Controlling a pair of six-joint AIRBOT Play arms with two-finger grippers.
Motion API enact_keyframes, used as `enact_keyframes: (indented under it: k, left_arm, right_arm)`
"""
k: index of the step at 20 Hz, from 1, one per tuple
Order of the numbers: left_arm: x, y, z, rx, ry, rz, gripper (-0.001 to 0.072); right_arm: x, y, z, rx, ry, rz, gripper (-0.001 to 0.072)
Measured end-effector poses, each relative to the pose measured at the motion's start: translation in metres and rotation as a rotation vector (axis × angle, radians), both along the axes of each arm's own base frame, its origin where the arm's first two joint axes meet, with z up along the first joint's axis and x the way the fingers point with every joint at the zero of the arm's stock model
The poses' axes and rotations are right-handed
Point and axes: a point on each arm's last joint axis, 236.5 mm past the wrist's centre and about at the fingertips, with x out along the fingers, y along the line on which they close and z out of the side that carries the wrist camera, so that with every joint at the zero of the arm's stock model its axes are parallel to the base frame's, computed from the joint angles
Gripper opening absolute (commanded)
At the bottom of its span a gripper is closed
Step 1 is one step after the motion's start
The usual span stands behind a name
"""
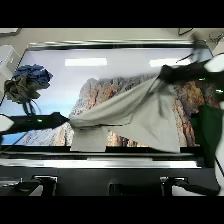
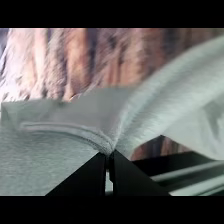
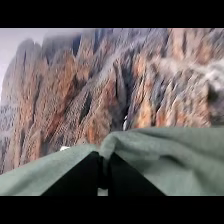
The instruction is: Fold the clothes and pants, and hang the long-sleeved shirts on hangers.
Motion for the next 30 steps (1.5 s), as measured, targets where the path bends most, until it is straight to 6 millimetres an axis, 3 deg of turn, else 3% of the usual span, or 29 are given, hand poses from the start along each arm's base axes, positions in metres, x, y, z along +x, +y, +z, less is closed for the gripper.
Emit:
enact_keyframes:
  k: [2, 4, 5, 6, 7, 8, 9, 10, 13, 15, 18, 19, 21, 23, 27, 29, 30]
  left_arm:
    - [0.015, 0.003, -0.028, -0.023, 0.03, 0.077, 0.0044]
    - [0.038, 0.008, -0.04, -0.039, 0.011, 0.159, 0.0044]
    - [0.05, 0.011, -0.045, -0.039, 0.001, 0.193, 0.0044]
    - [0.063, 0.015, -0.047, -0.042, -0.015, 0.228, 0.0045]
    - [0.074, 0.019, -0.05, -0.039, -0.026, 0.253, 0.0068]
    - [0.084, 0.022, -0.053, -0.031, -0.037, 0.267, 0.0224]
    - [0.094, 0.025, -0.053, -0.022, -0.057, 0.274, 0.0539]
    - [0.101, 0.028, -0.053, -0.009, -0.072, 0.272, 0.0705]
    - [0.119, 0.054, -0.048, 0.038, -0.1, 0.263, 0.0705]
    - [0.114, 0.079, -0.05, 0.065, -0.05, 0.248, 0.0704]
    - [0.069, 0.1, -0.076, 0.08, 0.139, 0.165, 0.0696]
    - [0.051, 0.1, -0.087, 0.077, 0.201, 0.131, 0.0628]
    - [0.021, 0.091, -0.108, 0.055, 0.294, 0.075, 0.0613]
    - [0.003, 0.073, -0.125, 0.008, 0.34, 0.046, 0.061]
    - [0.009, 0.041, -0.141, -0.083, 0.327, 0.064, 0.0572]
    - [0.017, 0.032, -0.146, -0.104, 0.308, 0.092, 0.0372]
    - [0.02, 0.031, -0.149, -0.102, 0.3, 0.102, 0.0224]
  right_arm:
    - [0.002, 0.035, -0.057, 0.099, 0.164, 0.05, 0.0051]
    - [-0.001, 0.063, -0.094, 0.144, 0.261, 0.084, 0.0071]
    - [-0.001, 0.075, -0.105, 0.16, 0.285, 0.09, 0.0168]
    - [0.0, 0.082, -0.113, 0.168, 0.294, 0.091, 0.0312]
    - [0.004, 0.084, -0.117, 0.17, 0.291, 0.086, 0.0547]
    - [0.009, 0.082, -0.116, 0.17, 0.278, 0.074, 0.0636]
    - [0.014, 0.075, -0.114, 0.168, 0.268, 0.063, 0.0636]
    - [0.017, 0.064, -0.109, 0.163, 0.26, 0.051, 0.0636]
    - [0.012, -0.006, -0.091, 0.092, 0.267, -0.006, 0.0636]
    - [-0.014, -0.067, -0.088, 0.002, 0.34, -0.051, 0.0636]
    - [-0.071, -0.147, -0.091, -0.107, 0.493, -0.139, 0.0635]
    - [-0.09, -0.164, -0.093, -0.12, 0.534, -0.171, 0.0635]
    - [-0.123, -0.183, -0.1, -0.133, 0.598, -0.213, 0.0635]
    - [-0.147, -0.184, -0.108, -0.13, 0.637, -0.22, 0.0635]
    - [-0.174, -0.18, -0.121, -0.116, 0.684, -0.204, 0.0634]
    - [-0.179, -0.178, -0.124, -0.111, 0.694, -0.198, 0.0633]
    - [-0.181, -0.177, -0.125, -0.109, 0.699, -0.197, 0.0632]
